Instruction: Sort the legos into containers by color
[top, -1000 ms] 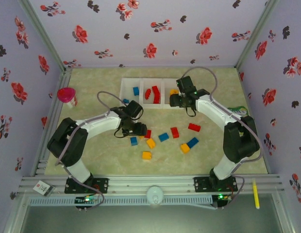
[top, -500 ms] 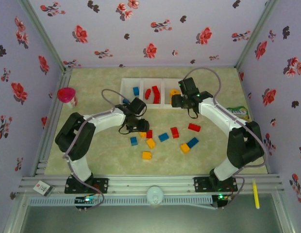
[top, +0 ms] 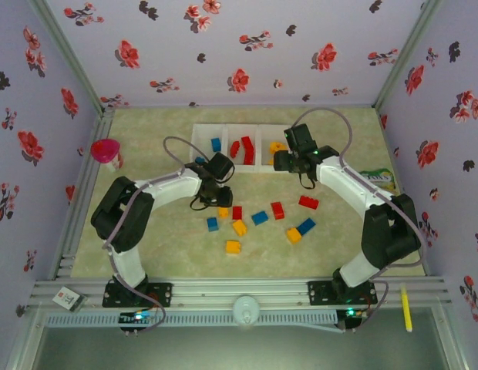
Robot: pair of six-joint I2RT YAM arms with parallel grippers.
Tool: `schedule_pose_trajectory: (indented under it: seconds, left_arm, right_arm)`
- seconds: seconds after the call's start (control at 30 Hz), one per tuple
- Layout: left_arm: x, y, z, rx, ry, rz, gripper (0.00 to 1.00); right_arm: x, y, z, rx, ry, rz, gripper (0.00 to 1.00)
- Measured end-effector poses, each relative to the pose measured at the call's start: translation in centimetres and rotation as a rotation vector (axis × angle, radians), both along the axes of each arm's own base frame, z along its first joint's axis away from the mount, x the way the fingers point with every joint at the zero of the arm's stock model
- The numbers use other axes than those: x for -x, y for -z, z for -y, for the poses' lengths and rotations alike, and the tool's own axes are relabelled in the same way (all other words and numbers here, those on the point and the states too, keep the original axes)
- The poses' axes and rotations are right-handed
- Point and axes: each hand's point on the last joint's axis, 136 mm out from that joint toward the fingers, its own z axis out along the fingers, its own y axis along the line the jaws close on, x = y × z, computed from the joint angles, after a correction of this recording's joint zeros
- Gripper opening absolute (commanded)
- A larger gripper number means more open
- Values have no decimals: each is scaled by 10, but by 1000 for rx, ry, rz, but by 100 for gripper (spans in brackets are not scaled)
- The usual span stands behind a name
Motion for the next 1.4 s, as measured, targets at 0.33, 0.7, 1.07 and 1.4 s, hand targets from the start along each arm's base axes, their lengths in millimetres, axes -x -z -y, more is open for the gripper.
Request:
schedule_pose_trajectory:
  seconds: [0.33,0.7,1.07,1.4]
  left_arm:
    - [-24,-8,3,-48,68,69,57]
    - [-28,-7,-6,-104,67,71,63]
    - [-24,-2,-6,-111,52,50,46]
    - [-25,0,-6,-119,52,44,28]
  right_arm:
    - [0,0,0,2,2,1,66]
    - [7,-6,5,4,6,14,67]
    - [10,-2,7,10,8,6,67]
    - [12,-2,10,16,13,10,68]
